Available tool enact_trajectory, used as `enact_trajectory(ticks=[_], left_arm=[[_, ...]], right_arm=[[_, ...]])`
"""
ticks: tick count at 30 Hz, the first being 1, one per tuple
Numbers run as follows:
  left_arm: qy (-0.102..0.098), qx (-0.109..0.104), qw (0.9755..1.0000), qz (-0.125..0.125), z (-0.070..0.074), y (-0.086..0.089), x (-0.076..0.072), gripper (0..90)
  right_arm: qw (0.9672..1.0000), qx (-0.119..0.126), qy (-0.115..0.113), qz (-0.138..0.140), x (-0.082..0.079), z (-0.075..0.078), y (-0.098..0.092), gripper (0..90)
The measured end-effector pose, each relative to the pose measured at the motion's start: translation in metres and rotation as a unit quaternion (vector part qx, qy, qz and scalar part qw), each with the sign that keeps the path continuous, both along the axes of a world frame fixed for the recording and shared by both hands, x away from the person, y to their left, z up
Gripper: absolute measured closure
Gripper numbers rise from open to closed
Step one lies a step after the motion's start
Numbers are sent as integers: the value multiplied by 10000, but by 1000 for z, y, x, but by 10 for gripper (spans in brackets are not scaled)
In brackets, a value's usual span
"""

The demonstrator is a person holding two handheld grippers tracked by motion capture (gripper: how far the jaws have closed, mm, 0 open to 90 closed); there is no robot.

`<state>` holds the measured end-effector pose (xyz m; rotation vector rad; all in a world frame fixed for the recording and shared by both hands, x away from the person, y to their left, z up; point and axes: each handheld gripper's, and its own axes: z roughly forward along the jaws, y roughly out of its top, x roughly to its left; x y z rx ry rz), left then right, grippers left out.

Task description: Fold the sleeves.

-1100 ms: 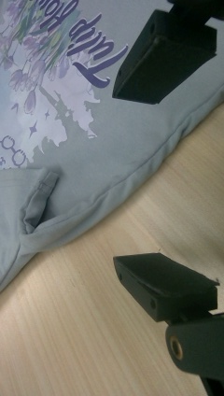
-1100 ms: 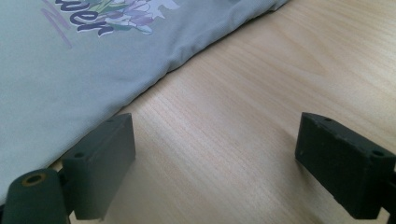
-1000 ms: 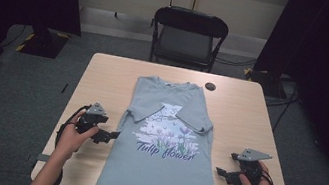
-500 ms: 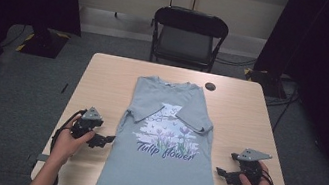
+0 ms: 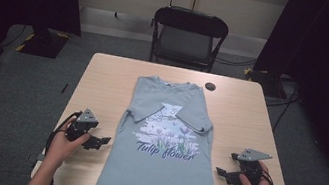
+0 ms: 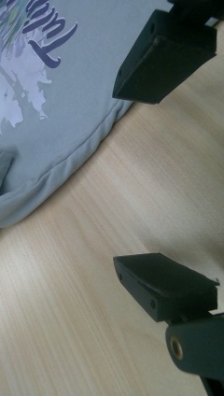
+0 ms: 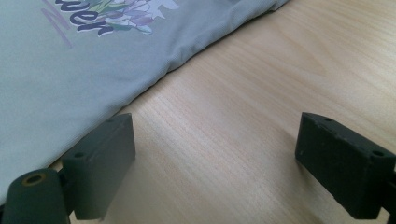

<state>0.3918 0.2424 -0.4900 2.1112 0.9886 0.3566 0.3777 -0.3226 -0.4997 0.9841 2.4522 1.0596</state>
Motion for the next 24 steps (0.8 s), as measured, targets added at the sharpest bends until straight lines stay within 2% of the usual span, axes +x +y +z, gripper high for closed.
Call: enact_trajectory(ticks=[24], left_arm=[[-23,185,9998,-34,-6,7,-12,161]], right_arm=[[10000,0,0,0,0,0,0,112]])
